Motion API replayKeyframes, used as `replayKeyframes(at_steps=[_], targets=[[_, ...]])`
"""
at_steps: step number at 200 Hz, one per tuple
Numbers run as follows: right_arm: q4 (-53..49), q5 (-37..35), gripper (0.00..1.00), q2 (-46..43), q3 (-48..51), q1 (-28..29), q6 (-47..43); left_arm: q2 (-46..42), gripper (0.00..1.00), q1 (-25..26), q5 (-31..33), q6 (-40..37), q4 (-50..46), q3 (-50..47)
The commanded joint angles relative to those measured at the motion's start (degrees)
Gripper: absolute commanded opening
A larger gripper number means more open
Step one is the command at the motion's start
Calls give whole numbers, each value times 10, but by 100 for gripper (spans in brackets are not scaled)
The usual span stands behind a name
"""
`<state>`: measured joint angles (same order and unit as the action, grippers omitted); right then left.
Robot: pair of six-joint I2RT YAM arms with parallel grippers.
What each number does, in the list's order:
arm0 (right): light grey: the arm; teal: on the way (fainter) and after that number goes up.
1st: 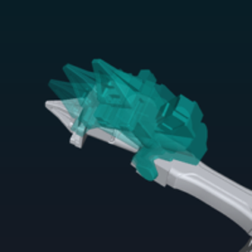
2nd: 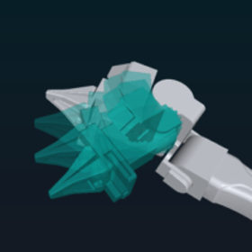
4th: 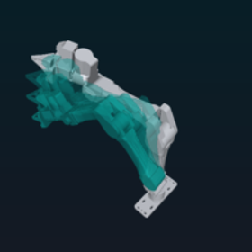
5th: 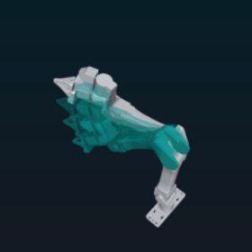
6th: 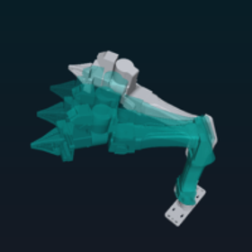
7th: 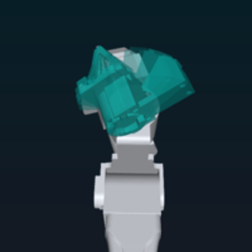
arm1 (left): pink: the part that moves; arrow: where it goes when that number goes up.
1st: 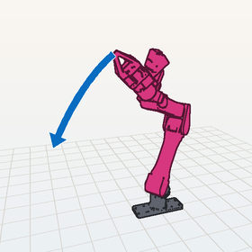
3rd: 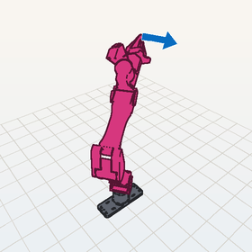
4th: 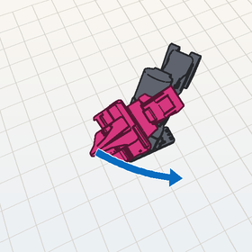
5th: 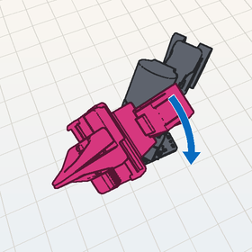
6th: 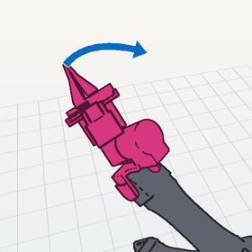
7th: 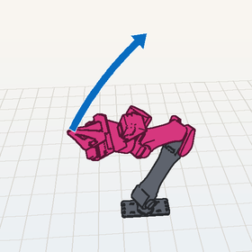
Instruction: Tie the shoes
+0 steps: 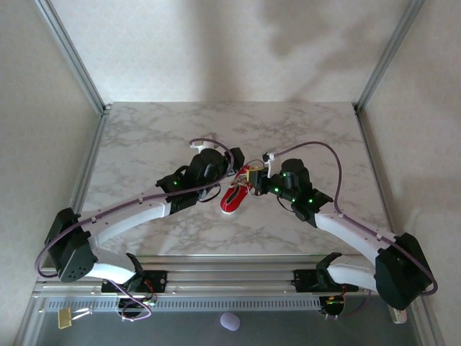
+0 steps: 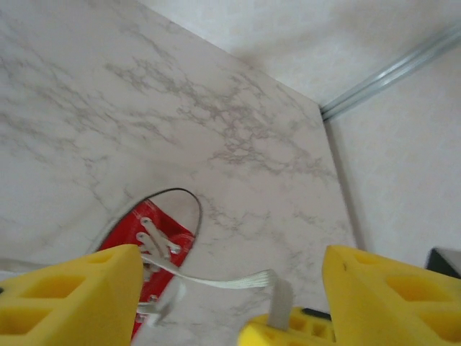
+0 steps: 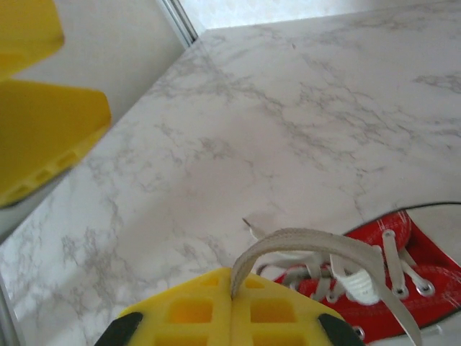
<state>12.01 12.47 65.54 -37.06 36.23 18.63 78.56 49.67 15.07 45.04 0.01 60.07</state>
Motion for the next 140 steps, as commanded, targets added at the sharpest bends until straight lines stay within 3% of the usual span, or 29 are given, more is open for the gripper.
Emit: replayKeyframes(at_steps=[1, 22, 35, 69, 92, 140], targets=[[-103, 10, 0, -54, -8, -4, -63, -52, 73, -3, 8, -148, 67, -52], [-215, 25, 0, -94, -50, -3, -95, -106, 83, -11, -1, -253, 137, -112], [-284, 54, 0, -113, -84, -4, -103, -134, 89, -16, -42, -327, 186, -146], [-378, 113, 0, -146, -148, -3, -83, -172, 90, -16, -72, -431, 281, -213], [-419, 90, 0, -149, -180, -4, -58, -174, 96, -16, -108, -477, 314, -232], [-482, 7, 0, -111, -231, -4, -47, -142, 95, -17, -115, -501, 302, -218]])
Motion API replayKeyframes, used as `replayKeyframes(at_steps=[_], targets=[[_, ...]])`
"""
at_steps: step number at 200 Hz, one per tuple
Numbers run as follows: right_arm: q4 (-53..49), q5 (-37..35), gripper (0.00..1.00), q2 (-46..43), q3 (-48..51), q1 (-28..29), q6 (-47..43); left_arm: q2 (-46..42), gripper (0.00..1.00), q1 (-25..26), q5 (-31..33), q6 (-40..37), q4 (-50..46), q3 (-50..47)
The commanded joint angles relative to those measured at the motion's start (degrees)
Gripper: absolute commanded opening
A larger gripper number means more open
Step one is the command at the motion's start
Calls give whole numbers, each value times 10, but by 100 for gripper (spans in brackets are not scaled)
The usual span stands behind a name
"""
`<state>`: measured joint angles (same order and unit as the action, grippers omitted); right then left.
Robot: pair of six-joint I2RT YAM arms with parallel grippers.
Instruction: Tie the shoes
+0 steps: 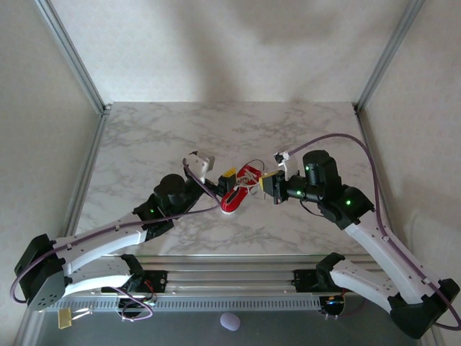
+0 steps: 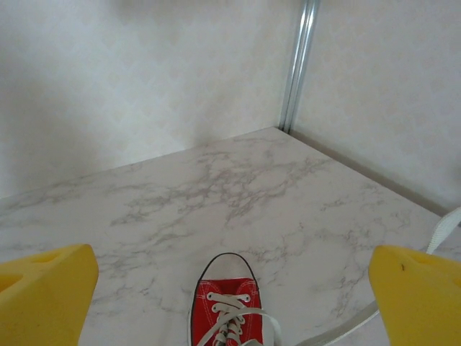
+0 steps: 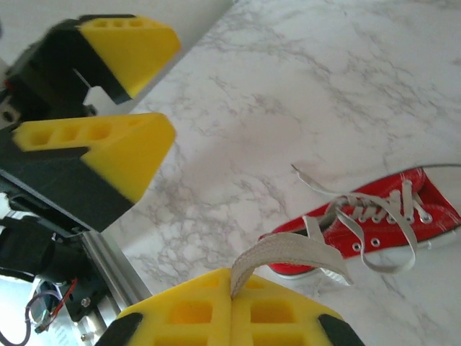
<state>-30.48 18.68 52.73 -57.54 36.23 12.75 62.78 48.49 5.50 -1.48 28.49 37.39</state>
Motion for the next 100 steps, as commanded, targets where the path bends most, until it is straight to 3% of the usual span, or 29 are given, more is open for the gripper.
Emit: replayKeyframes(at_steps=[1, 53, 81, 100], targets=[[-58, -56, 0, 18, -27, -3, 12, 16, 95, -5, -18, -36, 17, 9], [-78, -133, 0, 80, -65, -28, 27, 28, 87, -18, 24, 27, 1, 3], [-53, -96, 0, 131, -69, -87, 31, 29, 86, -21, 37, 55, -25, 2], [-11, -32, 0, 175, -70, -132, 31, 30, 86, -21, 35, 67, -37, 1]])
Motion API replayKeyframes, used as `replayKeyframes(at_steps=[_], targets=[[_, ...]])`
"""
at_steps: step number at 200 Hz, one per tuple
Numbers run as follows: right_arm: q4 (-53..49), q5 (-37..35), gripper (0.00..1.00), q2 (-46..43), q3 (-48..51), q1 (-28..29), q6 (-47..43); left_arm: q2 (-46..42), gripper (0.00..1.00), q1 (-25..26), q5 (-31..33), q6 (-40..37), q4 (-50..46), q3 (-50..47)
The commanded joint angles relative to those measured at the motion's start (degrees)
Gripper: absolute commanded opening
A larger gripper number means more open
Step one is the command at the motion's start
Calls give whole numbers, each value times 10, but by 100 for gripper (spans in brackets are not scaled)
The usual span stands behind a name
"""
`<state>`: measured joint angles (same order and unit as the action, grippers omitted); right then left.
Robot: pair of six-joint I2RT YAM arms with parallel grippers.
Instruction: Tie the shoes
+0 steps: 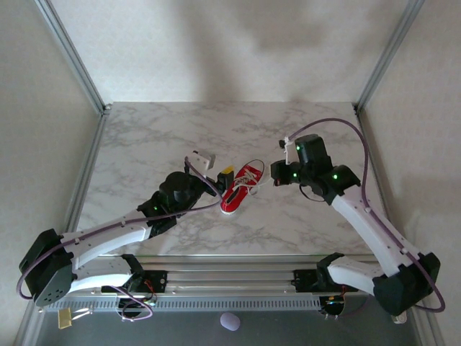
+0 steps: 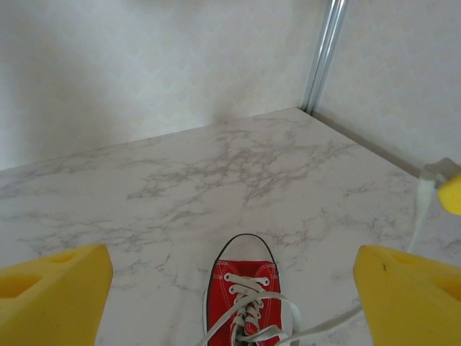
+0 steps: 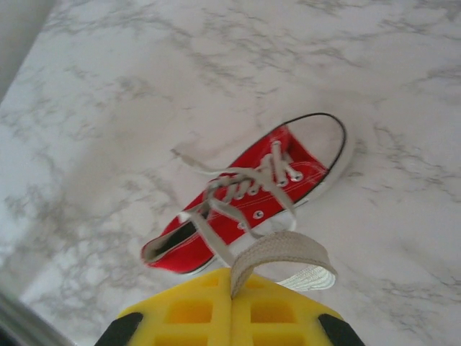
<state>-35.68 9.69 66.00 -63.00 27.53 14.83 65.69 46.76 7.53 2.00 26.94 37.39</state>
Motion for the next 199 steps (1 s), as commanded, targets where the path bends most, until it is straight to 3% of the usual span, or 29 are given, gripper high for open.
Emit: replayKeyframes(at_steps=[1, 37, 129, 171, 199], targets=[[44, 62, 0, 45, -16, -47, 11, 1, 86, -3, 14, 33, -22, 1], [108, 157, 0, 145, -44, -105, 13, 3, 86, -3, 11, 51, -39, 3], [197, 103, 0, 301, -100, -146, 32, 26, 85, -4, -12, 76, -70, 22], [199, 70, 0, 292, -42, -147, 61, 43, 85, -3, -11, 103, -96, 34], [219, 69, 1, 254, 20, -149, 114, 59, 85, -4, -50, 126, -88, 41]])
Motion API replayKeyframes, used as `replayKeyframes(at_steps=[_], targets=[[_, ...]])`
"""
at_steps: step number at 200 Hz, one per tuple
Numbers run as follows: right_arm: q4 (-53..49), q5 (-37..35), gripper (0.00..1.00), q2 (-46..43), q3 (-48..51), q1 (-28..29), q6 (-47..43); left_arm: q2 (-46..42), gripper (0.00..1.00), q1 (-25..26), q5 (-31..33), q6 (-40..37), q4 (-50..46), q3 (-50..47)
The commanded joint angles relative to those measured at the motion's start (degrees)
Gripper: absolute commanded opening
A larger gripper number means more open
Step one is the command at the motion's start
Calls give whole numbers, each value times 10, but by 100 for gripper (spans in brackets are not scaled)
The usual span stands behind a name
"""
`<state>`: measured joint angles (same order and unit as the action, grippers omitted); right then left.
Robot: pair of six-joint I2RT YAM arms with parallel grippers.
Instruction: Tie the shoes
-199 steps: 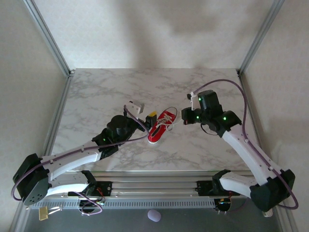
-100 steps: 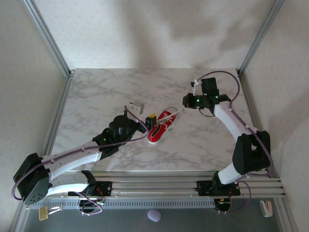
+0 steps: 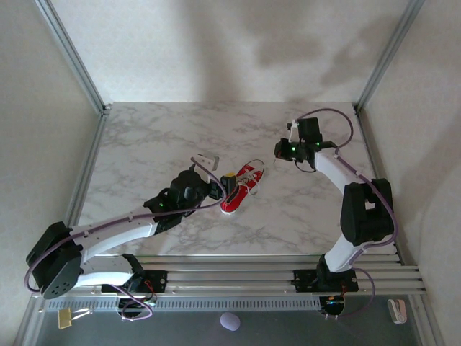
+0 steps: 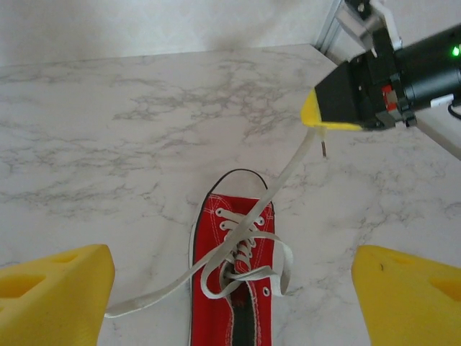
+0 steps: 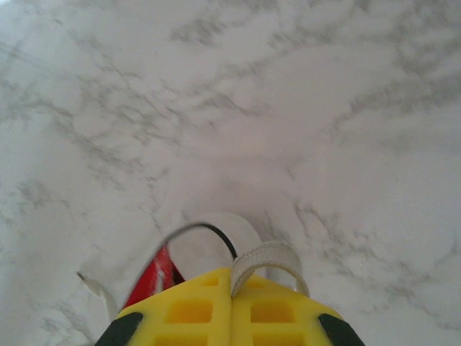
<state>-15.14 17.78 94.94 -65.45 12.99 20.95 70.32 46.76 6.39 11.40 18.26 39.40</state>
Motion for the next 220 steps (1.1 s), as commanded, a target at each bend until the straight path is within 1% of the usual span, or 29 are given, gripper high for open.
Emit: replayKeyframes(at_steps=[1, 19, 32, 48, 60, 85, 115, 119, 142, 158, 173, 220], targets=[[13, -11, 1, -37, 46, -4, 56, 14, 85, -4, -41, 33, 0, 21], [19, 2, 3, -63, 69, -4, 119, 31, 84, -4, -86, 47, 12, 28], [27, 22, 3, -82, 83, -4, 175, 44, 81, -3, -126, 45, 43, 32], [22, 39, 0, -104, 90, -4, 239, 66, 78, -2, -171, 33, 55, 45], [25, 53, 0, -118, 98, -4, 281, 84, 78, -2, -186, 21, 52, 61], [70, 81, 0, -153, 138, -4, 354, 136, 78, -2, -200, -3, 35, 105], [77, 107, 0, -169, 146, -3, 372, 200, 80, -2, -228, -11, 17, 172], [77, 109, 0, -171, 147, -3, 373, 207, 80, -2, -230, -11, 1, 180], [83, 120, 0, -187, 156, -3, 382, 239, 83, -4, -241, -5, -1, 205], [83, 129, 0, -193, 159, -3, 385, 253, 83, -4, -255, 3, 7, 214], [84, 139, 0, -198, 161, -3, 388, 264, 82, -4, -264, 9, 10, 222], [84, 161, 0, -212, 166, -3, 389, 285, 70, -11, -281, 26, 12, 243]])
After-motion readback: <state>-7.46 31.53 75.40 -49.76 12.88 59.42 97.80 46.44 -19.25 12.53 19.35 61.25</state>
